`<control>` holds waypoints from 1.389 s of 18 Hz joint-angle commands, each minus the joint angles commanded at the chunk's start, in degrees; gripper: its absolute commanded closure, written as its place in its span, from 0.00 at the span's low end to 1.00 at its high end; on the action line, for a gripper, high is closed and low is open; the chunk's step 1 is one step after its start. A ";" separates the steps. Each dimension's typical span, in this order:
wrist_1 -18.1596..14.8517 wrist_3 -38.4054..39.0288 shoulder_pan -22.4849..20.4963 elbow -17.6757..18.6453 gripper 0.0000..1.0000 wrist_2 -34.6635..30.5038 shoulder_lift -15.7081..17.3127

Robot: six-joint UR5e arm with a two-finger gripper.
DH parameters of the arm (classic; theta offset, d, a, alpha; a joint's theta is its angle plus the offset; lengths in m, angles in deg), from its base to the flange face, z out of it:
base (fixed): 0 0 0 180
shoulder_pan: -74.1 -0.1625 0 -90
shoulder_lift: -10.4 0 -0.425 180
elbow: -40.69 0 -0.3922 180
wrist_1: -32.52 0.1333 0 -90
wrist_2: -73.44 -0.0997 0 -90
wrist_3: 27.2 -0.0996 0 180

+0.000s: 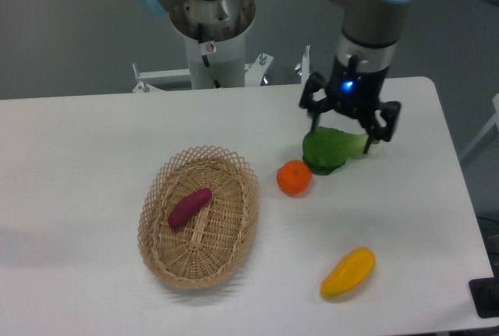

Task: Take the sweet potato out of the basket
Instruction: 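Move the open gripper over the wicker basket above the sweet potato, then lower the gripper into the basket around the purple sweet potato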

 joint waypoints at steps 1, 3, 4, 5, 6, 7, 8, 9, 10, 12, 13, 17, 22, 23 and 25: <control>1.40 1.49 1.41 1.40 0.00 0.09 -0.09; 8.06 5.36 4.22 5.88 0.00 0.00 -0.61; 10.88 6.07 5.37 7.81 0.00 0.00 -0.70; 13.52 6.34 6.51 9.66 0.00 0.00 -1.14; 15.20 6.34 7.56 10.98 0.00 0.00 -1.58; 15.74 6.43 8.71 11.78 0.00 0.00 -2.28; 15.83 6.78 10.28 12.22 0.00 0.00 -3.33; 16.09 8.09 11.60 12.49 0.00 -0.26 -4.30; 16.27 9.84 12.31 12.49 0.00 -0.26 -5.18; 16.44 11.52 14.68 12.40 0.00 -0.26 -6.23; 16.62 11.96 16.00 12.40 0.00 -0.52 -6.94; 16.53 12.76 18.64 12.58 0.00 -0.79 -8.61; 19.51 14.07 19.96 13.28 0.00 -1.40 -10.80; 20.39 15.12 20.40 13.28 0.00 -2.19 -11.42; 21.45 16.10 21.45 13.46 0.00 -6.57 -12.39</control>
